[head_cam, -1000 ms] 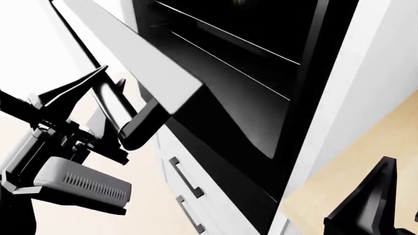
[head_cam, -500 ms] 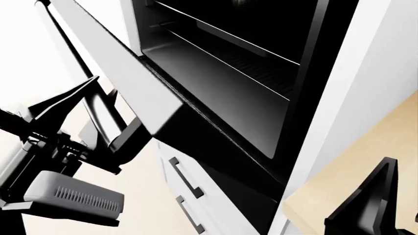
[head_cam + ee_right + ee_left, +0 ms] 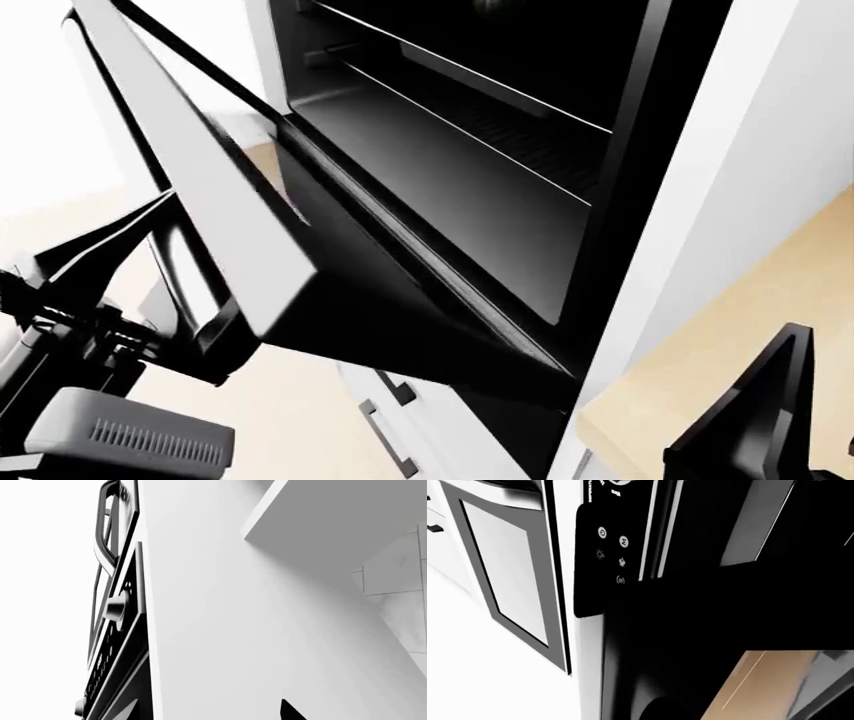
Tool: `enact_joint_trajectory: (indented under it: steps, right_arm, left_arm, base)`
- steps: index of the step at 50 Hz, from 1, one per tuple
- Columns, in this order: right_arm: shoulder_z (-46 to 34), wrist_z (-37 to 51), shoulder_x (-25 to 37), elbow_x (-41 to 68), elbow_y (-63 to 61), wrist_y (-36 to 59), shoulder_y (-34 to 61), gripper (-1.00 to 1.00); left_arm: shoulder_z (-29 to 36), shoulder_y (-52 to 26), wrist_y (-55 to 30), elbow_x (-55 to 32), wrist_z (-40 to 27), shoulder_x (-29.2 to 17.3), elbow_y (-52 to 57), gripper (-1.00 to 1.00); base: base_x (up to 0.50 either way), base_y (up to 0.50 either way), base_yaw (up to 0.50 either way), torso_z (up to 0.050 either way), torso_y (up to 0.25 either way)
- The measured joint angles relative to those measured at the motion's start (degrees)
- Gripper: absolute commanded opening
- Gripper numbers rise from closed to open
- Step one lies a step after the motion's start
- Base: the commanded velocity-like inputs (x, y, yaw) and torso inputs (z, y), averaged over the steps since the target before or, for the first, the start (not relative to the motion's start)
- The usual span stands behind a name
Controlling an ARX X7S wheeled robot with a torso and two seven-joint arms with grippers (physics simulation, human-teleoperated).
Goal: Open the oven door
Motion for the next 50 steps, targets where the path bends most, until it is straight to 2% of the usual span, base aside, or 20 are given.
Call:
enact_joint_trajectory:
  steps: [35, 50]
  right_arm:
    - [-0.1, 0.2, 0.2, 0.0, -0.3, -0.1, 0.1, 1.00]
    - [-0.2, 0.2, 0.1, -0.1, -0.4, -0.2, 0.0, 1.00]
  left_arm:
    - [-8.5, 12.8, 4.1, 0.6, -1.6, 0.9, 0.7, -1.00]
    - [-10.8, 17.1, 11.8, 2.6, -5.0, 3.5, -3.5, -1.00]
  base:
    - [0.00, 0.00, 0.00, 0.001, 0.005]
    - [0.00, 0.00, 0.00, 0.001, 0.007]
